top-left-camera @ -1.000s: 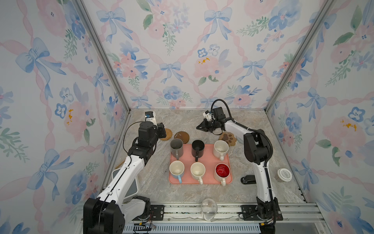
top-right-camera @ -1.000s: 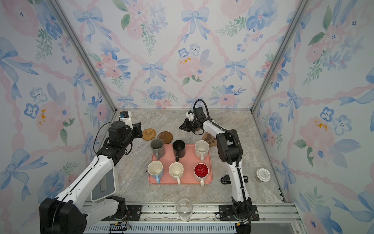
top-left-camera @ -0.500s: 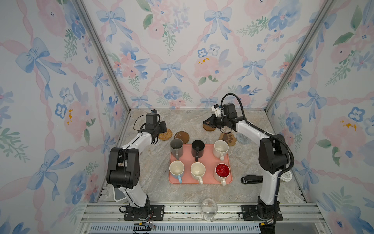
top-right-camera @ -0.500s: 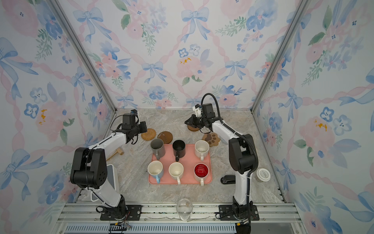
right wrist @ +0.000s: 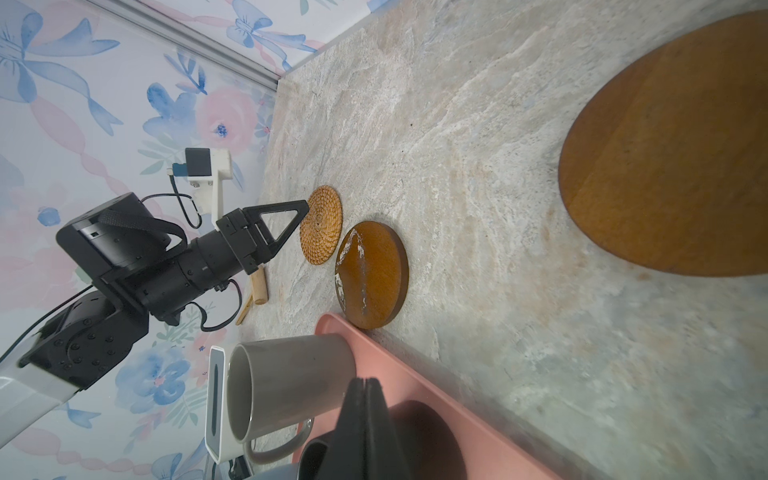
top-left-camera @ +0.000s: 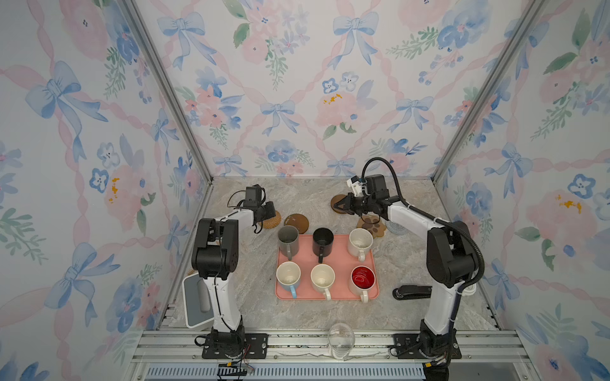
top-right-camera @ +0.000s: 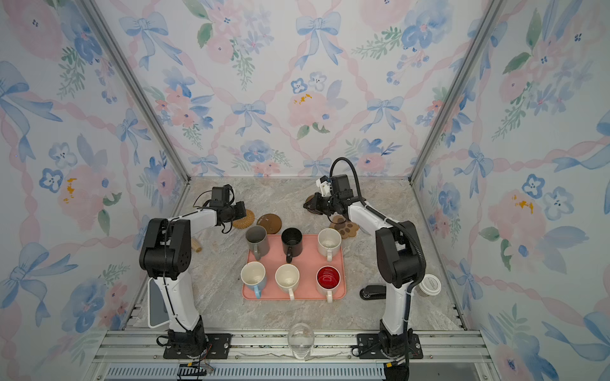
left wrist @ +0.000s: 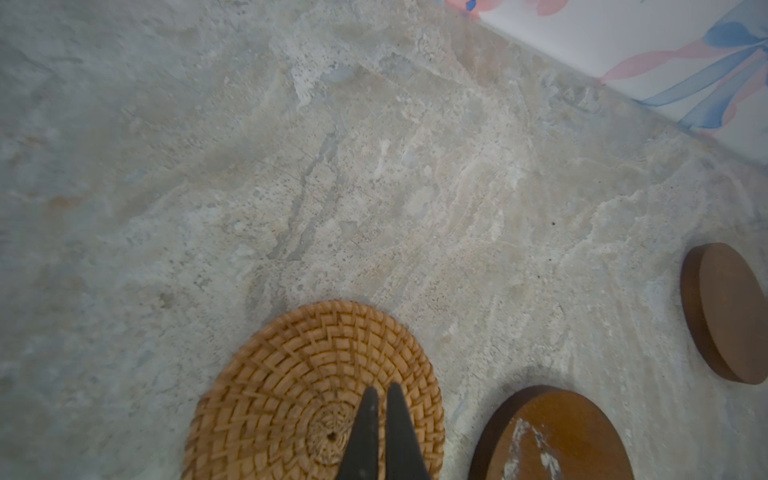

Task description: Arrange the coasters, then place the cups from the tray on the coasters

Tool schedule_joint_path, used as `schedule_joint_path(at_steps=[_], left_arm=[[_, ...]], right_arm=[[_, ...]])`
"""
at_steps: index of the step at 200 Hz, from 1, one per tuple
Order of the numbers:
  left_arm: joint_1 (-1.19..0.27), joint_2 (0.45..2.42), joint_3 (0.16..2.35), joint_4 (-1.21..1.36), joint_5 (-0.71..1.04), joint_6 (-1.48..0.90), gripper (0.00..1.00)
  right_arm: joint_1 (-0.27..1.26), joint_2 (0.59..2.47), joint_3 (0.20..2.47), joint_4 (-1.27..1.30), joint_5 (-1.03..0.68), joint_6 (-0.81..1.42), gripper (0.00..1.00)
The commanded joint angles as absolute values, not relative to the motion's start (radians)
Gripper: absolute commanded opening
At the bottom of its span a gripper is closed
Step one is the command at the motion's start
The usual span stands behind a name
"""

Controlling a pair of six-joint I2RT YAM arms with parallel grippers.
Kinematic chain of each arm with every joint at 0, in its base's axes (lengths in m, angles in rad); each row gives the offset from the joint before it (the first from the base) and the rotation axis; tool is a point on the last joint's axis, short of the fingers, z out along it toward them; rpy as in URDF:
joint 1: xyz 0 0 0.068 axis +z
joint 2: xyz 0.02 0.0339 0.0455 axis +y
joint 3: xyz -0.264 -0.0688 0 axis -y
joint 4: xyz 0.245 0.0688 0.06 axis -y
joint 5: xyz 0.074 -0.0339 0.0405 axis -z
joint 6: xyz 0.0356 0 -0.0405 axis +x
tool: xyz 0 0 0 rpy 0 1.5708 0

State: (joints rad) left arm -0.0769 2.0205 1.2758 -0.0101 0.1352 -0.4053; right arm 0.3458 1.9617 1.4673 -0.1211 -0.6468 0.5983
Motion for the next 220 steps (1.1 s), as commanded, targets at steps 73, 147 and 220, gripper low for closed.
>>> schedule_joint_path(at_steps=[73, 147, 220], left_arm=[[-0.116, 2.07, 1.24, -0.065, 0.063, -0.426, 0.0], [-0.123, 2.023, 1.171, -0.064, 0.029, -0.425, 0.0], [-0.13, 1.998, 1.144, -0.063, 0.026, -0.43, 0.0]], right_arm=[[0.35, 1.936, 1.467, -0.087, -0.655, 0.604, 0.0], [0.363, 1.953, 1.468, -0.077, -0.656, 0.615, 0.0], [0.367, 1.953, 1.462, -0.066, -0.661, 0.617, 0.0]])
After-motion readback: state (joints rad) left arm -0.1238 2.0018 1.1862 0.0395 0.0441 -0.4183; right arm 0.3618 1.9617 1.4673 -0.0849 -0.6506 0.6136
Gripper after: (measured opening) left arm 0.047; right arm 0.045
